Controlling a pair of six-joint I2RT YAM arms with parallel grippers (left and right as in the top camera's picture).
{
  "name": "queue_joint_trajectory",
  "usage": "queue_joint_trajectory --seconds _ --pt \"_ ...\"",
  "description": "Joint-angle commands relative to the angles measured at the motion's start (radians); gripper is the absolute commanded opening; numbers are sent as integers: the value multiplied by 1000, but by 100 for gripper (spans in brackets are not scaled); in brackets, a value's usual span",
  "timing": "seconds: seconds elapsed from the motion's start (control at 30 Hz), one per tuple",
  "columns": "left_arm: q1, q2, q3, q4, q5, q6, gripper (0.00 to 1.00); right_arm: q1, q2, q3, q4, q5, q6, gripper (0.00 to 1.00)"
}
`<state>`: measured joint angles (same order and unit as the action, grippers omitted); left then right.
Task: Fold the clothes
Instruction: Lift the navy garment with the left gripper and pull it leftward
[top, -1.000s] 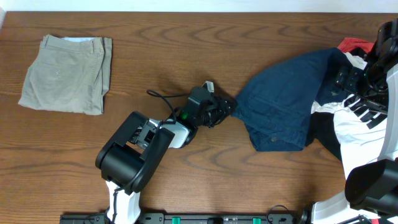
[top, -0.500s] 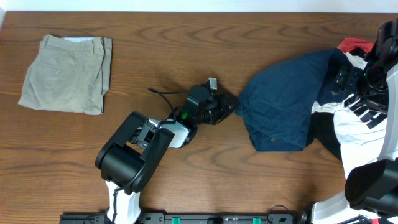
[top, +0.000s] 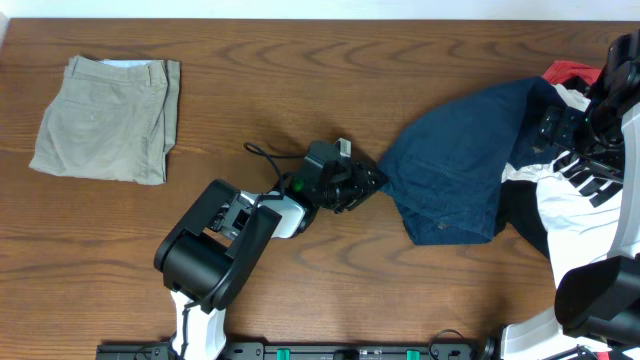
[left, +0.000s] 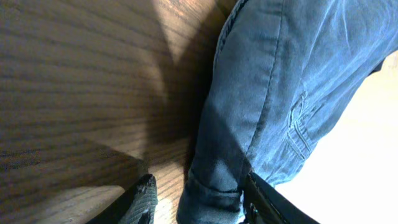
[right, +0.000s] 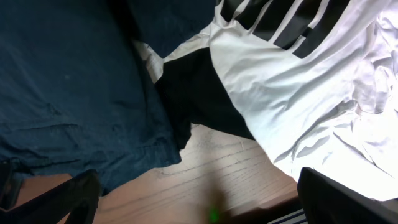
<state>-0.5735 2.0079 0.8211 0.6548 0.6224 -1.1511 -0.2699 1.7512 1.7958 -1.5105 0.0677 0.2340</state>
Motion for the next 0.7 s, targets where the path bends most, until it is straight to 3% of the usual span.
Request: queue_joint_trajectory --seconds 0.0,0.07,0.17,0.2,0.47,0.67 --pt "-14 6 13 17 10 18 47 -4 -23 0 0 3 13 99" --pt "-20 6 13 44 10 18 44 -4 -23 0 0 3 13 99" --pt "-22 6 13 113 10 19 11 -4 -23 0 0 3 13 99" --pt "-21 6 13 131 10 22 7 -4 -23 0 0 3 13 99" --pt "55 -63 16 154 152 142 6 -4 -23 0 7 -84 -51 99" --pt "208 -234 29 26 217 207 6 -4 -23 -5 19 -144 -94 90"
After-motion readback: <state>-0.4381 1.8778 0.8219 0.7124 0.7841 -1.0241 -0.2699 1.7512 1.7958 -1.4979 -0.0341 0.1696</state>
